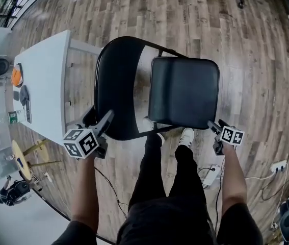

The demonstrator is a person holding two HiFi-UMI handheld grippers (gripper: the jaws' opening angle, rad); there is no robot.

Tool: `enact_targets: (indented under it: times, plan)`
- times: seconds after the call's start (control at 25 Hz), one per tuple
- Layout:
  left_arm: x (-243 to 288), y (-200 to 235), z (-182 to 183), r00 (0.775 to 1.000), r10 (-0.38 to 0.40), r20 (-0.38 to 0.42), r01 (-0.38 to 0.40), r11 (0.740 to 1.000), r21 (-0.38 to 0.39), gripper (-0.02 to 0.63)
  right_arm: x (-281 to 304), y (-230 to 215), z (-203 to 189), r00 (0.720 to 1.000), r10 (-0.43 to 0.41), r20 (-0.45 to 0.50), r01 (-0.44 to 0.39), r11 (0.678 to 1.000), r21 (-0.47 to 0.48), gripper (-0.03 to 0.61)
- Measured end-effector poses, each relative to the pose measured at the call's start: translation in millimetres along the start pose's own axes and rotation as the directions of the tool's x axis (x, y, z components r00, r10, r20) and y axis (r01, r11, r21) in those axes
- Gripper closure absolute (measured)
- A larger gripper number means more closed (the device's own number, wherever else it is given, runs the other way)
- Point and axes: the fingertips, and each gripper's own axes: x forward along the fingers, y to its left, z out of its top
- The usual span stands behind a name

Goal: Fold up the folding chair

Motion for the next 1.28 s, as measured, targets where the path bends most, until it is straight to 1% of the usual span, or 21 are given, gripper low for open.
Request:
enact_targets:
  times: [0.16, 0.32, 0.48, 0.6, 0.68, 0.72, 0.84, 1.0, 1.16, 1.28]
  plan:
    - [22, -1, -4, 0.998, -0.051, -0.034, 0.050, 0.998, -0.028, 0.291, 21, -27, -2, 0.998, 0.032, -0.055, -0.031, 0.999, 0.022, 0.202]
    - [41, -4, -3, 0.993, -0.102, -0.054, 0.098, 0.993, -0.065, 0.291, 44, -44, -2, 0.993, 0.077, -0.094, -0.071, 0.996, 0.058, 0.201]
    - [50, -4, -6, 0.987, -0.130, -0.096, 0.123, 0.990, -0.070, 0.296, 66, -53, -8, 0.984, 0.111, -0.138, -0.104, 0.993, 0.059, 0.201]
    - [54, -5, -10, 0.984, -0.130, -0.124, 0.123, 0.991, -0.060, 0.308, 76, -51, -11, 0.967, 0.181, -0.178, -0.174, 0.983, 0.053, 0.201]
    - [55, -6, -11, 0.981, -0.126, -0.148, 0.118, 0.991, -0.063, 0.317, 81, -44, -13, 0.948, 0.243, -0.206, -0.236, 0.970, 0.059, 0.201]
    - [55, -4, -10, 0.981, -0.118, -0.155, 0.109, 0.992, -0.070, 0.340, 84, -40, -13, 0.938, 0.271, -0.218, -0.264, 0.962, 0.064, 0.201]
    - [57, 5, -11, 0.984, -0.101, -0.143, 0.089, 0.992, -0.087, 0.486, 94, -34, -10, 0.918, 0.322, -0.232, -0.313, 0.947, 0.077, 0.201]
    - [58, 7, -15, 0.983, -0.123, -0.135, 0.111, 0.989, -0.097, 0.503, 98, -34, -11, 0.922, 0.329, -0.204, -0.314, 0.944, 0.103, 0.202]
    - [57, 6, -13, 0.984, -0.115, -0.140, 0.101, 0.990, -0.097, 0.511, 99, -35, -12, 0.936, 0.294, -0.192, -0.281, 0.955, 0.093, 0.202]
    - [55, 4, -12, 0.986, -0.112, -0.125, 0.100, 0.990, -0.098, 0.511, 96, -33, -10, 0.937, 0.288, -0.199, -0.276, 0.957, 0.088, 0.202]
